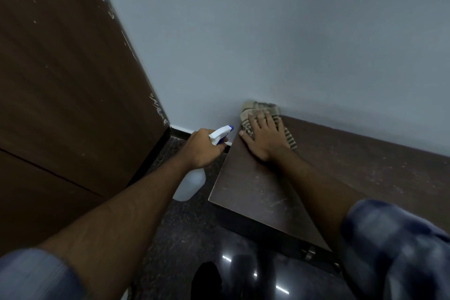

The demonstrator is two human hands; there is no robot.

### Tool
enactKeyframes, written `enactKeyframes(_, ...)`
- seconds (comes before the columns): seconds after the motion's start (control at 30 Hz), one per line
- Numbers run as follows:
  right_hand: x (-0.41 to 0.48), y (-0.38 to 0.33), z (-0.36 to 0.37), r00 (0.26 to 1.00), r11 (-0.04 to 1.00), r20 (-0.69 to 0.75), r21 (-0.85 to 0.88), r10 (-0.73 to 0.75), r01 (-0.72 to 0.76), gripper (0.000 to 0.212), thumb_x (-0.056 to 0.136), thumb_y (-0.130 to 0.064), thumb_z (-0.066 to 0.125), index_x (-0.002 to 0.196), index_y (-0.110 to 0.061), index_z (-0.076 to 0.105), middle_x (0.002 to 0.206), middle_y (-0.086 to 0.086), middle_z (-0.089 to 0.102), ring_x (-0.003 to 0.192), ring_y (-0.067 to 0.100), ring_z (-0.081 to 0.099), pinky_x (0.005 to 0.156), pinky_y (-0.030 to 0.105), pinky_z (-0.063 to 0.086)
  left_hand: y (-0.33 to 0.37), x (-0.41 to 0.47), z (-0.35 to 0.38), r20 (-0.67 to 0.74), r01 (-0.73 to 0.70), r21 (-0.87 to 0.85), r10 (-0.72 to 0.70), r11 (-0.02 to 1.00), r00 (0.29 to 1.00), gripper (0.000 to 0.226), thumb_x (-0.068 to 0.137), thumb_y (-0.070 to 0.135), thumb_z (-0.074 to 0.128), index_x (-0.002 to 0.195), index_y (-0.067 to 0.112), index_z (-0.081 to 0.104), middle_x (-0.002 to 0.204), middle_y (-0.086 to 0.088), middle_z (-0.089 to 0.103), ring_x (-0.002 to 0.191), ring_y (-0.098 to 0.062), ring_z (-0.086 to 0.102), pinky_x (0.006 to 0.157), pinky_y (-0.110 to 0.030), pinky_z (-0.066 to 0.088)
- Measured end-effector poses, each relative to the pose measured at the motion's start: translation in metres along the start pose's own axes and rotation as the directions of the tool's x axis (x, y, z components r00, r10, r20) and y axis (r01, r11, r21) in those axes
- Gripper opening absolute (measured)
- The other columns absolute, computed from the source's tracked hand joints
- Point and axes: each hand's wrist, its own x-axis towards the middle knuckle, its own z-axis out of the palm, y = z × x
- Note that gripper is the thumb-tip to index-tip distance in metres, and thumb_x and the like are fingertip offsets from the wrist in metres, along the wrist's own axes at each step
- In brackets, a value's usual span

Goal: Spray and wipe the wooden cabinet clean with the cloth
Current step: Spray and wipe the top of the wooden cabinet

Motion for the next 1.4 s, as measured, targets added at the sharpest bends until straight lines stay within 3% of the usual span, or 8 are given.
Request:
enactKeyframes(0.17, -0.052, 0.026, 0.013, 0.959, 0.959, -0.019, -0.010, -0.283, 0.283, 0.072, 0.097, -0.070, 0.005, 0.160, -0.035, 0.015, 0.167, -0.007, 0.012, 0.155, 0.013, 0.006, 0.123, 0.047, 0.017, 0.010, 0.004, 0.002, 0.034, 0.002, 0.014, -0.002, 1.000, 0.999, 0.010, 0.082, 0.018, 0.067, 0.077, 0.009, 0.068, 0.067, -0.001, 0.069, 0.064, -0.022, 0.061, 0.061, -0.032, 0.047)
enactKeyframes(0.33, -0.003, 0.015, -0.010, 0.994, 0.992, -0.006, 0.063, 0.109, -0.108, 0.072, 0.100, -0.064, 0.011, 0.162, -0.027, 0.011, 0.169, 0.001, 0.002, 0.156, 0.022, 0.001, 0.124, 0.049, 0.001, 0.017, -0.003, 0.001, 0.085, -0.014, 0.013, 0.012, 1.000, 0.996, 0.029, 0.078, 0.022, 0.064, 0.097, 0.002, 0.074, 0.090, -0.020, 0.076, 0.074, -0.029, 0.067, 0.068, -0.041, 0.054)
enactKeyframes(0.53, -0.060, 0.015, 0.008, 0.973, 0.973, -0.030, -0.046, -0.230, 0.228, 0.068, 0.100, -0.060, 0.006, 0.160, -0.030, 0.019, 0.167, -0.002, 0.017, 0.155, 0.018, 0.010, 0.124, 0.045, 0.013, 0.017, -0.006, -0.009, 0.102, -0.008, 0.061, 0.001, 0.998, 0.995, 0.019, 0.083, 0.006, 0.064, 0.099, -0.002, 0.072, 0.088, -0.020, 0.073, 0.077, -0.031, 0.064, 0.066, -0.033, 0.044)
enactKeyframes(0.67, -0.039, 0.029, -0.011, 1.000, 1.000, -0.004, -0.011, 0.024, -0.024, 0.060, 0.105, -0.049, 0.014, 0.160, -0.027, 0.021, 0.168, 0.000, 0.014, 0.155, 0.022, 0.009, 0.124, 0.045, 0.009, 0.014, -0.018, -0.007, 0.126, -0.048, 0.101, 0.035, 0.994, 0.991, 0.012, 0.083, 0.005, 0.065, 0.092, 0.000, 0.069, 0.076, -0.009, 0.067, 0.072, -0.029, 0.060, 0.059, -0.030, 0.041)
enactKeyframes(0.93, -0.143, 0.048, 0.007, 1.000, 1.000, -0.023, 0.015, 0.011, -0.011, 0.059, 0.105, -0.051, 0.013, 0.159, -0.028, 0.022, 0.168, -0.004, 0.014, 0.155, 0.020, 0.010, 0.123, 0.045, 0.015, -0.004, -0.076, -0.006, 0.104, -0.006, 0.135, -0.008, 0.991, 0.994, 0.017, 0.080, 0.012, 0.063, 0.063, 0.013, 0.059, 0.062, -0.003, 0.064, 0.061, -0.022, 0.061, 0.058, -0.032, 0.042)
enactKeyframes(1.1, -0.171, 0.049, 0.006, 0.991, 0.991, 0.034, -0.032, -0.127, 0.128, 0.065, 0.102, -0.057, 0.006, 0.160, -0.030, 0.021, 0.168, -0.005, 0.010, 0.155, 0.018, 0.007, 0.123, 0.040, 0.013, -0.023, -0.102, -0.007, 0.093, 0.021, 0.105, -0.030, 0.994, 0.995, 0.005, 0.079, 0.016, 0.066, 0.081, 0.018, 0.070, 0.082, -0.001, 0.075, 0.081, -0.021, 0.071, 0.074, -0.038, 0.056)
enactKeyframes(1.23, -0.121, 0.012, -0.011, 0.987, 0.986, 0.040, 0.065, 0.153, -0.156, 0.064, 0.104, -0.054, 0.014, 0.162, -0.025, 0.011, 0.169, 0.003, 0.003, 0.156, 0.025, 0.000, 0.125, 0.047, 0.007, -0.024, -0.109, -0.009, 0.060, 0.054, 0.043, -0.057, 0.998, 0.997, 0.012, 0.084, 0.014, 0.068, 0.091, 0.016, 0.077, 0.091, -0.004, 0.079, 0.091, -0.022, 0.074, 0.088, -0.041, 0.058)
enactKeyframes(1.4, -0.155, -0.024, 0.008, 0.929, 0.935, 0.118, -0.009, -0.351, 0.354, 0.072, 0.099, -0.064, -0.003, 0.161, -0.032, 0.011, 0.168, -0.003, 0.009, 0.155, 0.017, 0.001, 0.125, 0.043, 0.009, -0.020, -0.101, -0.021, 0.065, 0.035, 0.049, -0.038, 0.998, 0.997, 0.017, 0.082, 0.012, 0.066, 0.095, 0.012, 0.077, 0.092, -0.007, 0.080, 0.092, -0.021, 0.074, 0.088, -0.044, 0.058)
